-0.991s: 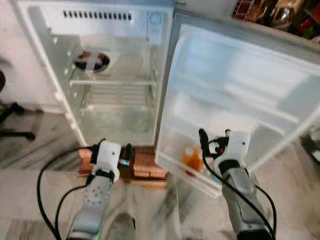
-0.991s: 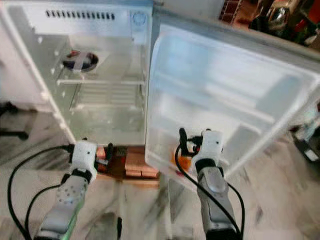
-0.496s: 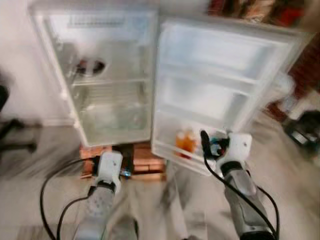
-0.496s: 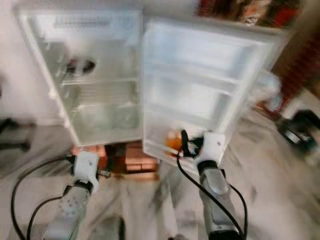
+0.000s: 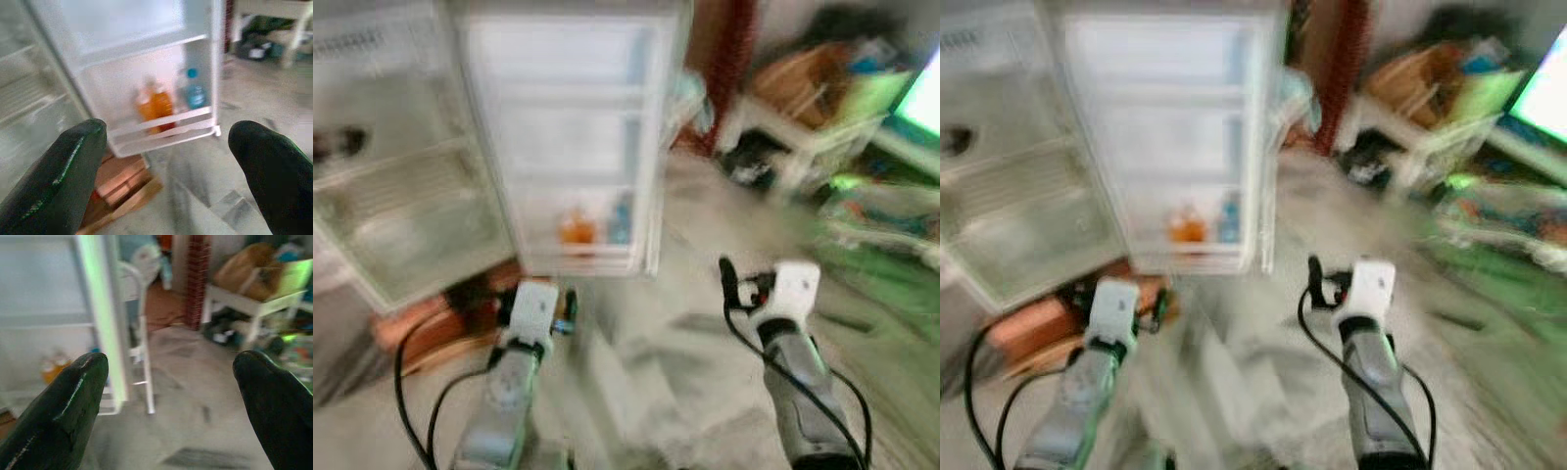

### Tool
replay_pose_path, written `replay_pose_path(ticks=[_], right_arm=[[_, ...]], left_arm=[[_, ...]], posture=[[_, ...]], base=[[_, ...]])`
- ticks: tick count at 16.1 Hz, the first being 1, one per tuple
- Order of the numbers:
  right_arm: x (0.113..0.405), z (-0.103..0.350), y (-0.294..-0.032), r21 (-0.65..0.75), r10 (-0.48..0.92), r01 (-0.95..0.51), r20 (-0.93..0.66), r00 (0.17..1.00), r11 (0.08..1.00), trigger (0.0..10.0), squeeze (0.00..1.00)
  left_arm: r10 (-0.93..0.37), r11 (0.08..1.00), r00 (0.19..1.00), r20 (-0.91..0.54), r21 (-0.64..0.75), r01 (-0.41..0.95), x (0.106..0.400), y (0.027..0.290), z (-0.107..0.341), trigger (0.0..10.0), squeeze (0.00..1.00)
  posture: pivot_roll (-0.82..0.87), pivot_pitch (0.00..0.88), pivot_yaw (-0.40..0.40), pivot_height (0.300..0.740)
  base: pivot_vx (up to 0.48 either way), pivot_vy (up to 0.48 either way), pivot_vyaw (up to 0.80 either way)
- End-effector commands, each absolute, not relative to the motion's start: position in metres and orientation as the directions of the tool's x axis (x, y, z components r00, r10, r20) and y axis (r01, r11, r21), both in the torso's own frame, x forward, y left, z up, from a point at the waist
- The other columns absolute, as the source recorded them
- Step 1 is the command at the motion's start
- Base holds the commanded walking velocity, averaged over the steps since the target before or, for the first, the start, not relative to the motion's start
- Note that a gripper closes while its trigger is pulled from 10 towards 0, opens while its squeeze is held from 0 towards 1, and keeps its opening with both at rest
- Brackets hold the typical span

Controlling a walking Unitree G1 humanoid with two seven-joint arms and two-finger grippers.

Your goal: Restocking fridge

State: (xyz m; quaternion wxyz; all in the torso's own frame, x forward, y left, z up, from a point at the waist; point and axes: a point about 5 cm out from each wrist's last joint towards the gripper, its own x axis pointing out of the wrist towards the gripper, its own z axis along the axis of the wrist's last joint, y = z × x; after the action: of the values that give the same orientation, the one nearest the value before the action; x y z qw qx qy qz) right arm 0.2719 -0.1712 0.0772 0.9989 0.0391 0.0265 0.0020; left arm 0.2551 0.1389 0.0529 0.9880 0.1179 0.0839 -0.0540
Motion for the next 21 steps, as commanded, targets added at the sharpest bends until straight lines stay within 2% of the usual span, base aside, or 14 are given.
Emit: replay_pose_path(ticks=[1, 4, 11, 16, 21], right_arm=[[0.276, 0.083, -0.162, 0.089, 0.030, -0.028, -0.023, 0.999, 0.996, 10.0, 0.00], [0.279, 0.091, -0.159, 0.100, 0.074, -0.075, 0.012, 0.997, 0.992, 10.0, 0.00], [0.278, 0.098, -0.152, 0.102, 0.135, -0.140, 0.054, 0.989, 0.985, 10.0, 0.00], [0.260, 0.080, -0.167, 0.103, 0.040, -0.040, 0.009, 0.999, 0.994, 10.0, 0.00], [0.255, 0.068, -0.164, 0.118, 0.013, -0.009, -0.034, 0.999, 0.993, 10.0, 0.00]], left_arm=[[-0.069, 0.964, 0.981, -0.180, 0.243, 0.112, 0.255, 0.143, 0.052, 10.0, 0.00], [-0.092, 0.972, 0.982, -0.167, 0.200, 0.125, 0.254, 0.139, 0.055, 10.0, 0.00], [-0.093, 0.972, 0.981, -0.172, 0.199, 0.127, 0.252, 0.138, 0.053, 10.0, 0.00], [-0.090, 0.976, 0.976, -0.200, 0.178, 0.127, 0.244, 0.154, 0.049, 10.0, 0.00], [-0.131, 0.972, 0.960, -0.248, 0.158, 0.174, 0.242, 0.147, 0.044, 10.0, 0.00]], posture=[[0.15, 0.058, -0.062, 0.740], [0.15, 0.060, -0.066, 0.740], [0.14, 0.064, -0.067, 0.740], [0.14, 0.076, -0.029, 0.740], [0.15, 0.096, -0.036, 0.740]], base=[[0.000, 0.000, 0.00], [0.094, 0.000, 0.00], [0.379, 0.000, 0.54], [0.392, -0.222, 0.52], [0.403, -0.254, 0.09]])
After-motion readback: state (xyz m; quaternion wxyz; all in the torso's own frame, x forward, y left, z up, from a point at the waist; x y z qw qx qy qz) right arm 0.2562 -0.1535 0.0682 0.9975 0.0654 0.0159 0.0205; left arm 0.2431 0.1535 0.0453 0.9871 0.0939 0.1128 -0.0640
